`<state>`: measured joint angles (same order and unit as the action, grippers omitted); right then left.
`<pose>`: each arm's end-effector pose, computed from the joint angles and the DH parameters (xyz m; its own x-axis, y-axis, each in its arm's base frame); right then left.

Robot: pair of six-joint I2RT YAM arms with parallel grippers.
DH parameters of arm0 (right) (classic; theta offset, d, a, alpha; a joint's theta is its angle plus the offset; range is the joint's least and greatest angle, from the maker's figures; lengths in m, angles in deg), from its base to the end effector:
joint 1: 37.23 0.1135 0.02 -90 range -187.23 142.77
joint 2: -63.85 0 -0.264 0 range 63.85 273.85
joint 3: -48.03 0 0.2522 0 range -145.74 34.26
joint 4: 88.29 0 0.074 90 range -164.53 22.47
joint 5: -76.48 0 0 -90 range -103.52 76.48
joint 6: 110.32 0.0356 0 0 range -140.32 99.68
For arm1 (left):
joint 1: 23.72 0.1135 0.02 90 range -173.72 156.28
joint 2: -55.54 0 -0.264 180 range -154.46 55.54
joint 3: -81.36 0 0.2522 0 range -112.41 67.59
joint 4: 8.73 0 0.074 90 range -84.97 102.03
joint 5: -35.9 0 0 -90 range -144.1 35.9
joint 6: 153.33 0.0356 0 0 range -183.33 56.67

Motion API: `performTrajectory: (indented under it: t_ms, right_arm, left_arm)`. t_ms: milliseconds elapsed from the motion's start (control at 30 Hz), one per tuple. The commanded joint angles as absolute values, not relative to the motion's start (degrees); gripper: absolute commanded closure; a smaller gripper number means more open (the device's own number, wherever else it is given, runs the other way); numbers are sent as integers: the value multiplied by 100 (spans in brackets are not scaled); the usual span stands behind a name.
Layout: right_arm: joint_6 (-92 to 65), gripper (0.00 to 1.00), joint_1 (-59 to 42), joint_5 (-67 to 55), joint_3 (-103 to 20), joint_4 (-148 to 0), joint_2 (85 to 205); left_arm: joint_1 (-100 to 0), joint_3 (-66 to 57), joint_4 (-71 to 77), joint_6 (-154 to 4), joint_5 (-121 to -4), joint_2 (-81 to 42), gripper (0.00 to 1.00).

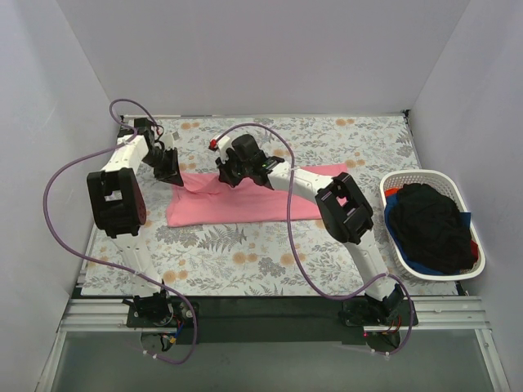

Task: Fold and stack the t-shirts
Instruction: Fold the tshirt

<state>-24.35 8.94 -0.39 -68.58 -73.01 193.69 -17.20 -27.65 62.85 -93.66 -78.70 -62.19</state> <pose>0.3613 0.3880 0.2066 -0.2706 -0.3808 -0.8842 -0.8619 0.5049 0.0464 0.4091 0.0318 0.2041 -0.8283 -0.5568 0.0618 -0.5235 0.7301 -0.4393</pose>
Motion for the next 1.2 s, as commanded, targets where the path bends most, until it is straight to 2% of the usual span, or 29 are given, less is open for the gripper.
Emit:
performTrajectory:
  t_ms: [0,400,733,833,867,900,1000,1033,1100,1167]
  right_arm:
    - [-2533,99,821,98,-6883,-7655,19235]
    - [-2278,99,689,195,-6119,-8156,18874]
    - [-2252,99,654,642,-5733,-8253,18655]
    - [-2418,99,645,923,-5583,-8244,18462]
    - [-2479,99,645,994,-5469,-8235,18330]
    - [-2567,96,645,1047,-5425,-8218,18277]
    - [-2752,78,636,1284,-5284,-8069,18048]
    - [-2761,69,627,1294,-5266,-8016,18004]
    - [-2761,61,583,1250,-5301,-7814,17899]
    - [-2875,59,522,1250,-5371,-7578,17846]
  left_arm:
    - [-1748,-2883,6347,-9471,-7889,-6057,100]
    - [-1748,-1873,6664,-9480,-7915,-5187,100]
    - [-1748,-1090,6611,-9322,-7915,-4976,100]
    - [-1757,-1072,6699,-9146,-7959,-4853,88]
    - [-1748,-1098,6725,-9093,-8011,-4809,79]
    - [-1748,-1133,6769,-8980,-8055,-4765,76]
    - [-1748,-1265,6866,-8839,-8196,-4580,64]
    - [-1748,-1308,6875,-8821,-8240,-4554,63]
    - [-1748,-1432,6822,-8812,-8345,-4519,63]
    - [-1748,-1528,6761,-8873,-8451,-4571,63]
